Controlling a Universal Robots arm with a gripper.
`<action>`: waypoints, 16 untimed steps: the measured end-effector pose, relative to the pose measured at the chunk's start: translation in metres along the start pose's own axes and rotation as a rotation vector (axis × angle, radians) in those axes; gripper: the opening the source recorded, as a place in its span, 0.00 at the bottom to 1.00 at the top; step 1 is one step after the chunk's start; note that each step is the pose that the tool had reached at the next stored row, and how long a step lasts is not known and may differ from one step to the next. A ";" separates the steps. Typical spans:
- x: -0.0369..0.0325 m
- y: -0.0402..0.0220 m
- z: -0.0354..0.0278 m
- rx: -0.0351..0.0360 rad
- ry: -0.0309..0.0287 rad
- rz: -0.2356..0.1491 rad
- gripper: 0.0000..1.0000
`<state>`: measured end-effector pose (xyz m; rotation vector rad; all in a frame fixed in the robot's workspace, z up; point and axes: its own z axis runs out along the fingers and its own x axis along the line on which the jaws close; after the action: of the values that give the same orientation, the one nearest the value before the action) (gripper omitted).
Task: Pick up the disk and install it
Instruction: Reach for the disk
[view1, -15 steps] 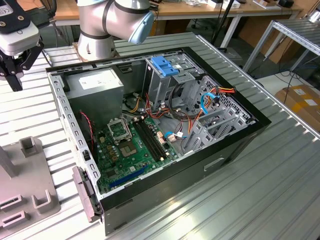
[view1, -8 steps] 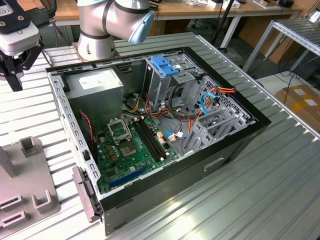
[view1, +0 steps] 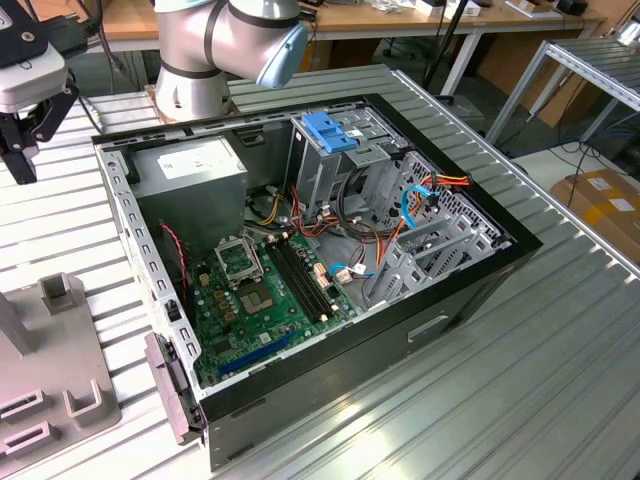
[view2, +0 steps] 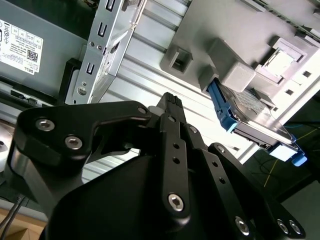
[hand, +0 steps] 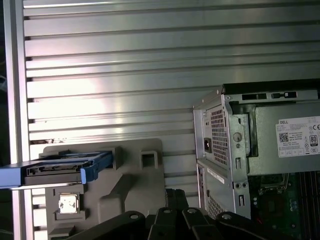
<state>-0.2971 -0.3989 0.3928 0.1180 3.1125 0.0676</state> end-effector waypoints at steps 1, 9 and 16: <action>0.0009 -0.0001 0.0000 0.0000 0.0000 0.000 0.11; 0.0031 -0.0002 -0.0001 0.0000 0.0000 0.000 0.11; 0.0409 -0.0031 -0.0011 0.0000 0.0000 0.000 0.11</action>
<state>-0.3382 -0.3989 0.3928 0.1179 3.1125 0.0677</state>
